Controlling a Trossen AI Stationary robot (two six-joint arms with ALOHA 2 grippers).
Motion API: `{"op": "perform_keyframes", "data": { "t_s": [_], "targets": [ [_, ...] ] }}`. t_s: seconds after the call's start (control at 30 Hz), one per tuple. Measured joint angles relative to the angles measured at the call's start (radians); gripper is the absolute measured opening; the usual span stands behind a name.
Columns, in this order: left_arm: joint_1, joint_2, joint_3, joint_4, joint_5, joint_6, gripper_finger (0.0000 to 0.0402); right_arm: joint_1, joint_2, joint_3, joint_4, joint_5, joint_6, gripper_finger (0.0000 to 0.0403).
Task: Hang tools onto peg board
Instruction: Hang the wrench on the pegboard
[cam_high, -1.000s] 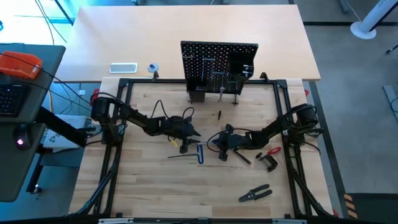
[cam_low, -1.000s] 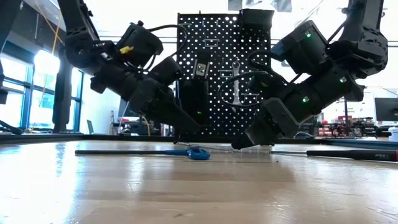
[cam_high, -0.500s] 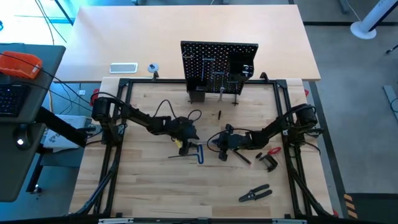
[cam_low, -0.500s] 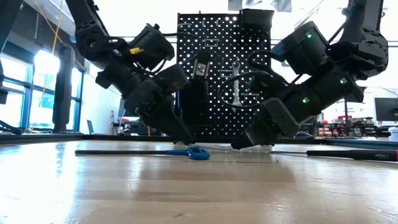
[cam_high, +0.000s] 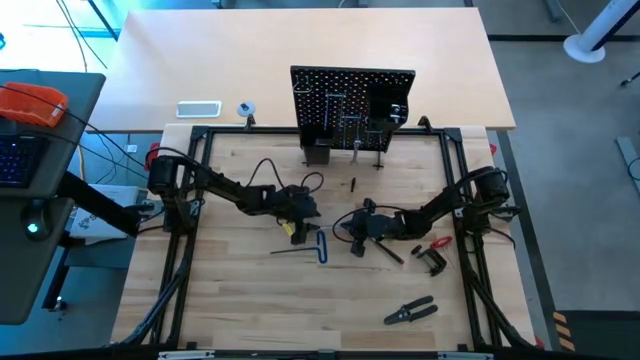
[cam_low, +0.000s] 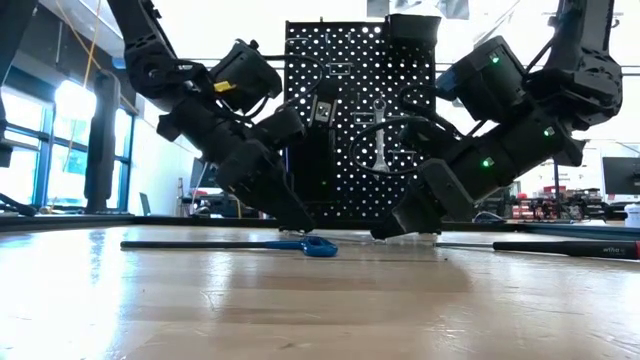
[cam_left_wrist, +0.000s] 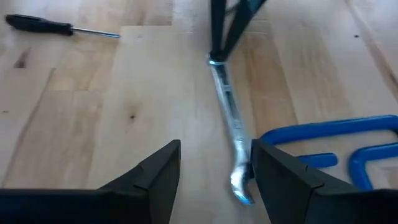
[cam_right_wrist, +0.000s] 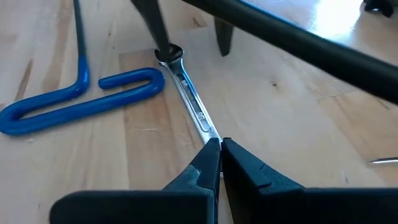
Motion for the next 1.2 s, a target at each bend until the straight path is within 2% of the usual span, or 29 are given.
{"op": "perform_keyframes", "data": {
  "t_s": [0.33,0.47,0.7,1.0,1.2],
  "targets": [
    [0.014,0.0,0.0,-0.034,0.031,0.01,0.0186,-0.03,0.001,0.0,0.026,0.006,0.005,0.0016],
    [0.014,0.0,0.012,-0.055,-0.008,0.019,0.0186,-0.031,0.001,0.0,0.042,0.007,0.006,0.0016],
    [0.014,0.008,0.035,-0.078,0.014,0.027,0.0186,-0.035,0.003,0.001,0.037,0.007,0.022,0.0011],
    [0.014,0.013,0.05,-0.097,0.012,0.026,0.0186,-0.036,0.149,0.007,0.219,0.007,0.078,0.0002],
    [0.013,0.012,0.051,-0.153,-0.047,0.059,0.0186,-0.036,0.177,0.007,0.262,-0.004,0.077,0.0001]
  ]
}}
